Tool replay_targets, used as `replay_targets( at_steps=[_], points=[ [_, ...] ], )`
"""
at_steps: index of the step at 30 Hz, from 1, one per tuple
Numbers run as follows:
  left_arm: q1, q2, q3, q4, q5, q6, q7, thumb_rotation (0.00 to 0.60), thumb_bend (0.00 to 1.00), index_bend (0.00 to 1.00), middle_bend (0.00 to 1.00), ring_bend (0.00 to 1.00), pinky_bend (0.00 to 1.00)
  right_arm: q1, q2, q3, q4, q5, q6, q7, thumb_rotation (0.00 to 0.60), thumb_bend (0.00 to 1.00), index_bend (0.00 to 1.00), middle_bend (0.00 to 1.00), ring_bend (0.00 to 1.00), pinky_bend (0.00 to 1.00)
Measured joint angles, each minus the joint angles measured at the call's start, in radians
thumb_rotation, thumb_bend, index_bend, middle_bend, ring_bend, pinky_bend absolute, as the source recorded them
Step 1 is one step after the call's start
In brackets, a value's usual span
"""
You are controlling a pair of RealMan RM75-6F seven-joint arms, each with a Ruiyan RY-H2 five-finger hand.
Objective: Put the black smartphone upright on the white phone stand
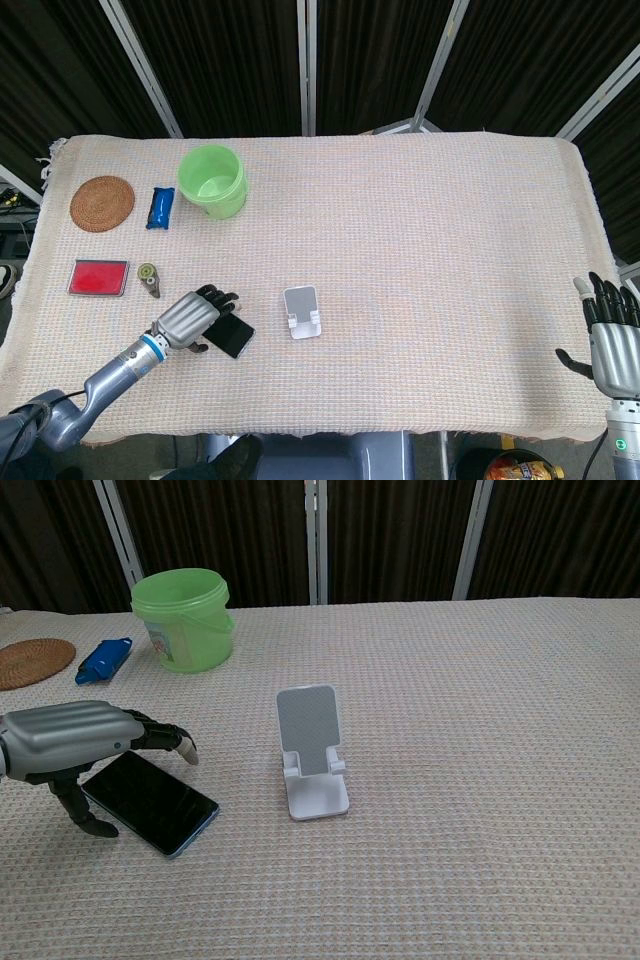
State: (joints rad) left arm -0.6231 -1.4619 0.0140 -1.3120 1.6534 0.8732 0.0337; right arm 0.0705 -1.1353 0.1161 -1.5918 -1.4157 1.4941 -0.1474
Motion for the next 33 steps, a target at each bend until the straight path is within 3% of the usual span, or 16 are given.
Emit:
replay_targets(
  at_steps=[6, 9, 15, 26, 33],
  points=[
    [-0.009, -0.032, 0.012, 0.034, -0.006, 0.005, -0.006, 0.6, 0.0, 0.22, 0.15, 0.21, 0.19, 0.005, -0.003, -0.001, 0.0, 0.0, -0.006, -0.005, 0.6, 0.0, 0.0, 0.0, 0.0, 0.0],
    [-0.012, -0.045, 0.018, 0.047, -0.008, 0.012, -0.004, 0.6, 0.0, 0.26, 0.23, 0.28, 0.23, 0.006, -0.004, 0.0, 0.0, 0.001, -0.007, -0.004, 0.6, 0.0, 0.0, 0.0, 0.0, 0.0],
    [-0.012, -0.054, 0.025, 0.06, -0.01, 0.037, 0.008, 0.6, 0.0, 0.45, 0.42, 0.44, 0.37, 0.006, -0.002, 0.0, 0.0, 0.003, -0.008, 0.0, 0.6, 0.0, 0.0, 0.0, 0.0, 0.0],
    [-0.01, -0.027, 0.023, 0.034, -0.006, 0.087, 0.036, 0.6, 0.0, 0.48, 0.45, 0.46, 0.4, 0.004, 0.005, -0.001, -0.006, 0.004, -0.008, 0.012, 0.6, 0.0, 0.0, 0.0, 0.0, 0.0],
    [-0.022, 0.034, 0.001, -0.016, 0.066, 0.212, 0.092, 0.6, 0.0, 0.51, 0.46, 0.47, 0.42, 0.001, 0.014, 0.0, -0.013, 0.001, -0.002, 0.029, 0.6, 0.0, 0.0, 0.0, 0.0, 0.0]
  ],
)
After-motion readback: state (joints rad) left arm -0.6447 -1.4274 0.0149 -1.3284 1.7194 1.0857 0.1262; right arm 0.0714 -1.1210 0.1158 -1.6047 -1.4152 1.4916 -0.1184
